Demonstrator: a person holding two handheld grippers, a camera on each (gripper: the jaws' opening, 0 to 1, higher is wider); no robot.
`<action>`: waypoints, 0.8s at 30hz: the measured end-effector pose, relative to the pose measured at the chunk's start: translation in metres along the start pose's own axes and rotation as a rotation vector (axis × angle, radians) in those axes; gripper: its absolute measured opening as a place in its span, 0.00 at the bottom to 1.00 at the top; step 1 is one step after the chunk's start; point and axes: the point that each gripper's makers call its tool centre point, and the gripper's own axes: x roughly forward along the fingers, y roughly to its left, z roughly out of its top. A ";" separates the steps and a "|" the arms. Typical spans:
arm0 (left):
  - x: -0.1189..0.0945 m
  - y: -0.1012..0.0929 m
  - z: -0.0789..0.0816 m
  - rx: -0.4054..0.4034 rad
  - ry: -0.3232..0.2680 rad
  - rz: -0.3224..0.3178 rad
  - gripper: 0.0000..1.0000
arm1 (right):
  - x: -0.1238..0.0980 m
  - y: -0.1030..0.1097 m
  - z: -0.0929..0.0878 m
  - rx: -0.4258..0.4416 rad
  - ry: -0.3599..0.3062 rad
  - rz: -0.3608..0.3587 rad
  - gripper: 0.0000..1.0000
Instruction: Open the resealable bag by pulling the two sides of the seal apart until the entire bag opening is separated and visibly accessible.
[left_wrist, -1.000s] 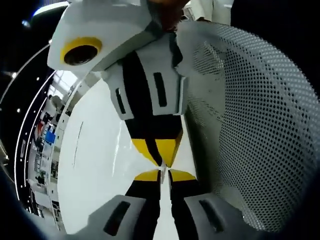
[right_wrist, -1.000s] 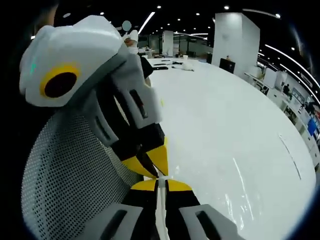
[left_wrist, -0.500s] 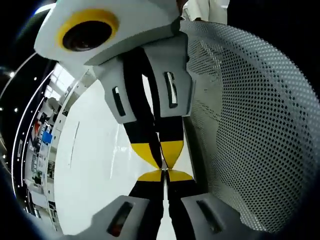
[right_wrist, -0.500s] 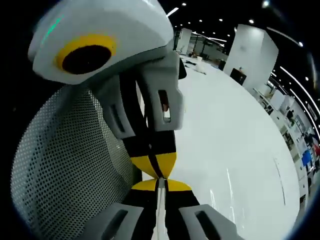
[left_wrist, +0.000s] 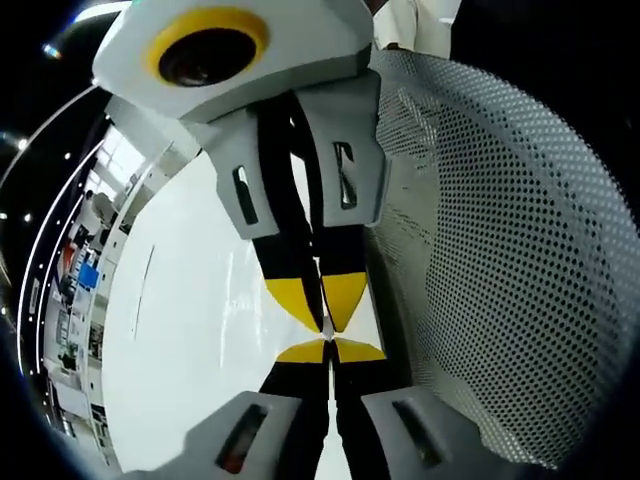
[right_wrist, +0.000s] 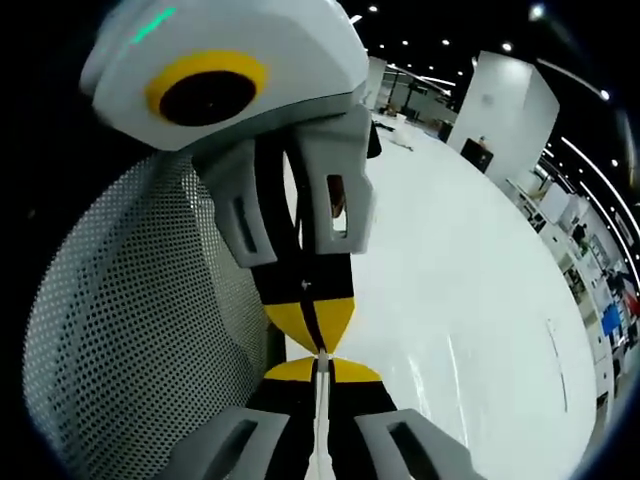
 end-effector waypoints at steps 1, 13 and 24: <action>0.000 0.000 0.001 0.002 -0.001 -0.001 0.00 | -0.001 0.001 0.000 -0.002 0.001 0.003 0.00; -0.001 -0.002 0.004 -0.036 -0.013 -0.001 0.00 | -0.003 0.003 -0.005 -0.015 0.010 0.013 0.00; -0.001 0.000 0.003 -0.059 -0.018 -0.007 0.00 | -0.001 0.000 -0.011 -0.029 0.041 0.006 0.00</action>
